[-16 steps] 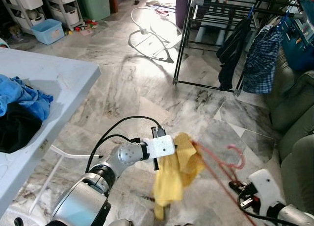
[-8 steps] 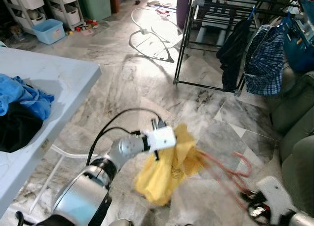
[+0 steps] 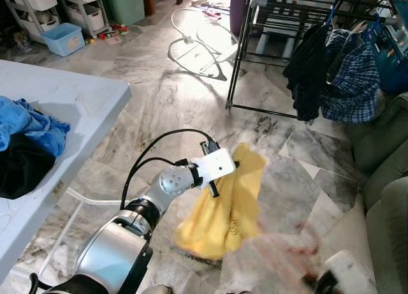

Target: Hang hanger

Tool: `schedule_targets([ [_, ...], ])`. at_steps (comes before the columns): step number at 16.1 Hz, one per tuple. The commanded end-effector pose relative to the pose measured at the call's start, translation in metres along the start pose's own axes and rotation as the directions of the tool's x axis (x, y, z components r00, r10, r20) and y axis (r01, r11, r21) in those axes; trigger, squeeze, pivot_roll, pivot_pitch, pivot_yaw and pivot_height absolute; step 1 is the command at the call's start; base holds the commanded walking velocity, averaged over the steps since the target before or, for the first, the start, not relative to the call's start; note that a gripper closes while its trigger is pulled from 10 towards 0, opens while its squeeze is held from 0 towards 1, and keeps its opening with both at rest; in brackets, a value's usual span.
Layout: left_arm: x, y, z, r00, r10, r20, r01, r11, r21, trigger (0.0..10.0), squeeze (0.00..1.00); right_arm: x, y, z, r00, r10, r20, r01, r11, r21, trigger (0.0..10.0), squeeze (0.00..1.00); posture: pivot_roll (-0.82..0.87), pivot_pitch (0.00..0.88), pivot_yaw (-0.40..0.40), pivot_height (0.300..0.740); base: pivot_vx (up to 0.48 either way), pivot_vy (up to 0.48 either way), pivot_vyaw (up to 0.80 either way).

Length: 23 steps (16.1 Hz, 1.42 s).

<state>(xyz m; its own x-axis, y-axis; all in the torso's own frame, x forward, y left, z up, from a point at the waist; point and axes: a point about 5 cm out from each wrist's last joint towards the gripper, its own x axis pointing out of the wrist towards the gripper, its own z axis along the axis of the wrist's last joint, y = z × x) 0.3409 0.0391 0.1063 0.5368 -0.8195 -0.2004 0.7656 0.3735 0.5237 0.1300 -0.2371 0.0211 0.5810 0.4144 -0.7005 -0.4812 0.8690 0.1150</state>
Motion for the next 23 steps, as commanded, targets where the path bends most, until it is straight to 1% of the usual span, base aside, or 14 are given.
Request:
schedule_targets([
  [1,0.004,0.008,0.014,0.998,0.012,0.061,-0.014,1.0,0.026,10.0,0.0,-0.002,0.003,0.016,0.996,0.029,0.09,-0.029,1.0,0.002,10.0,0.0,-0.09,0.116,-0.027,0.74,0.0,0.0,0.0],
  [3,0.004,0.004,0.01,0.999,-0.004,0.052,0.003,1.0,0.021,10.0,0.0,-0.006,-0.001,0.027,0.991,0.021,0.132,-0.021,1.0,-0.004,10.0,0.0,-0.1,0.116,-0.025,0.74,0.0,0.0,0.0],
  [5,0.004,0.001,0.01,0.998,-0.019,0.06,0.018,1.0,0.013,10.0,0.0,-0.01,-0.012,0.035,0.986,-0.029,0.164,0.033,0.999,-0.016,10.0,0.0,-0.1,0.118,-0.027,0.74,0.0,0.0,0.0],
  [6,0.004,0.002,0.012,0.998,-0.016,0.066,0.016,1.0,0.009,10.0,0.0,-0.01,-0.031,0.034,0.973,-0.164,0.164,0.162,0.986,0.026,10.0,0.0,-0.1,0.118,-0.027,0.74,0.0,0.0,0.0],
  [7,0.004,0.003,0.012,0.998,-0.013,0.068,0.012,1.0,0.008,10.0,0.0,-0.01,-0.042,0.026,0.963,-0.245,0.114,0.241,0.969,0.048,10.0,0.0,-0.09,0.117,-0.029,0.74,0.0,0.0,0.0],
  [9,0.003,0.006,0.012,0.998,-0.004,0.068,0.004,1.0,0.006,10.0,0.0,-0.01,-0.056,0.013,0.932,-0.361,0.032,0.356,0.928,0.111,10.0,0.0,-0.09,0.119,-0.026,0.74,0.0,0.0,0.0],
  [10,0.002,0.007,0.011,0.998,-0.003,0.064,0.003,1.0,0.005,10.0,0.0,-0.008,-0.041,0.011,0.964,-0.265,0.031,0.261,0.959,0.109,10.0,0.0,-0.09,0.119,-0.023,0.74,0.0,0.0,0.0],
  [12,0.002,0.007,0.011,0.998,-0.006,0.061,0.006,1.0,0.003,10.0,0.0,-0.007,-0.034,0.006,0.975,-0.224,-0.004,0.224,0.973,0.048,10.0,0.0,-0.09,0.119,-0.02,0.74,0.0,0.0,0.0],
  [15,0.005,0.005,0.014,0.997,-0.015,0.074,0.015,1.0,0.003,10.0,0.0,-0.008,-0.023,0.007,0.99,-0.141,0.018,0.14,0.989,0.051,10.0,0.0,-0.1,0.117,-0.017,0.74,0.0,0.0,0.0],
  [19,0.005,0.003,0.014,0.997,-0.021,0.08,0.021,1.0,-0.001,10.0,0.0,-0.013,-0.007,0.02,0.993,-0.021,0.118,0.018,1.0,0.022,10.0,0.0,-0.1,0.118,-0.014,0.74,0.0,0.0,0.0],
  [20,0.005,0.003,0.014,0.997,-0.028,0.078,0.028,1.0,0.0,10.0,0.0,-0.015,-0.011,0.024,0.99,-0.044,0.137,0.042,0.999,0.021,10.0,0.0,-0.1,0.117,-0.013,0.74,0.0,0.0,0.0],
  [21,0.005,0.003,0.014,0.997,-0.027,0.079,0.028,1.0,0.0,10.0,0.0,-0.014,-0.025,0.025,0.979,-0.143,0.147,0.138,0.989,0.044,10.0,0.0,-0.1,0.117,-0.013,0.74,0.0,0.0,0.0],
  [22,0.005,0.004,0.014,0.996,-0.026,0.08,0.026,1.0,0.0,10.0,0.0,-0.016,-0.049,0.021,0.941,-0.315,0.121,0.301,0.946,0.118,10.0,0.0,-0.09,0.117,-0.012,0.74,0.0,0.0,0.0],
  [23,0.005,0.004,0.014,0.996,-0.026,0.08,0.026,1.0,0.0,10.0,0.0,-0.017,-0.057,0.017,0.923,-0.372,0.093,0.362,0.925,0.115,10.0,0.0,-0.09,0.117,-0.012,0.74,0.0,0.0,0.0],
])
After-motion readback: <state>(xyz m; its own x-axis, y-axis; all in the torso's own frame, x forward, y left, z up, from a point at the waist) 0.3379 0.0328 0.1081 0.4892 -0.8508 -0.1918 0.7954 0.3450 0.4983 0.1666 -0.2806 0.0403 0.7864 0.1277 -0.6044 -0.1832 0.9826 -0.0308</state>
